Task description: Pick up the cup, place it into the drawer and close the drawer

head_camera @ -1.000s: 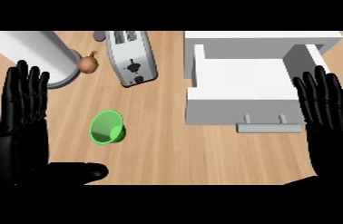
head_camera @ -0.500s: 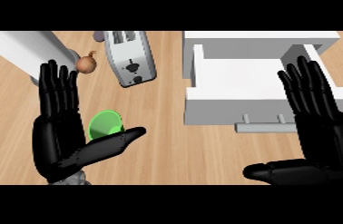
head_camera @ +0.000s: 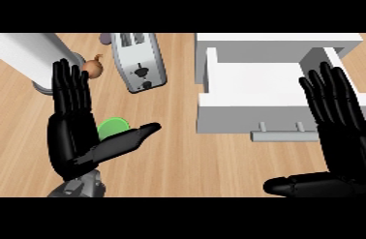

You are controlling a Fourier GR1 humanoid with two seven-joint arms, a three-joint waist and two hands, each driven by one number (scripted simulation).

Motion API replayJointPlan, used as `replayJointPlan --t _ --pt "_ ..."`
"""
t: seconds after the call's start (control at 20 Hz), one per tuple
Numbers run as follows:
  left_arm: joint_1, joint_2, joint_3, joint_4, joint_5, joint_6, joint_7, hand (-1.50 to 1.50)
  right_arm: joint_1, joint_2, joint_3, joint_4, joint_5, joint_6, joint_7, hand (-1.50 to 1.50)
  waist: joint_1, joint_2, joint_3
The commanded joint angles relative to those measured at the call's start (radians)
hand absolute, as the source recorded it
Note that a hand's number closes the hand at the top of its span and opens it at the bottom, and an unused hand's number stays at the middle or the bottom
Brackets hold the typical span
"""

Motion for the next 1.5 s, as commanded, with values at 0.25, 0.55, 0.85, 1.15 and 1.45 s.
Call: replayJointPlan --t 0.25,0.55,0.85,1.15,1.45 --pt "-0.004 -0.001 0.079 0.129 0.095 -0.032 -0.111 -1.50 -0.023 0.012 -0.019 0.052 0.017 0.010 -0.051 -1.50 0.000 0.001 0.000" --pt "0.191 -0.001 -0.050 -0.004 0.064 0.031 -0.089 -1.50 -0.042 0.034 -0.002 0.025 0.043 -0.033 0.002 -1.50 0.005 -0.001 0.000" --pt "0.233 0.007 0.002 0.050 0.114 0.007 -0.149 -1.50 0.034 0.030 -0.012 0.037 0.033 0.020 -0.083 -1.50 0.004 0.000 0.000" --pt "0.128 0.002 0.086 0.229 0.152 0.034 -0.185 -1.50 -0.037 -0.007 -0.070 0.039 -0.036 0.043 -0.016 -1.50 0.001 0.001 0.000" --pt "0.269 0.028 0.148 0.294 0.294 -0.092 -0.377 -1.50 -0.036 0.028 -0.012 0.016 0.037 -0.002 0.003 -1.50 0.004 0.000 0.000"
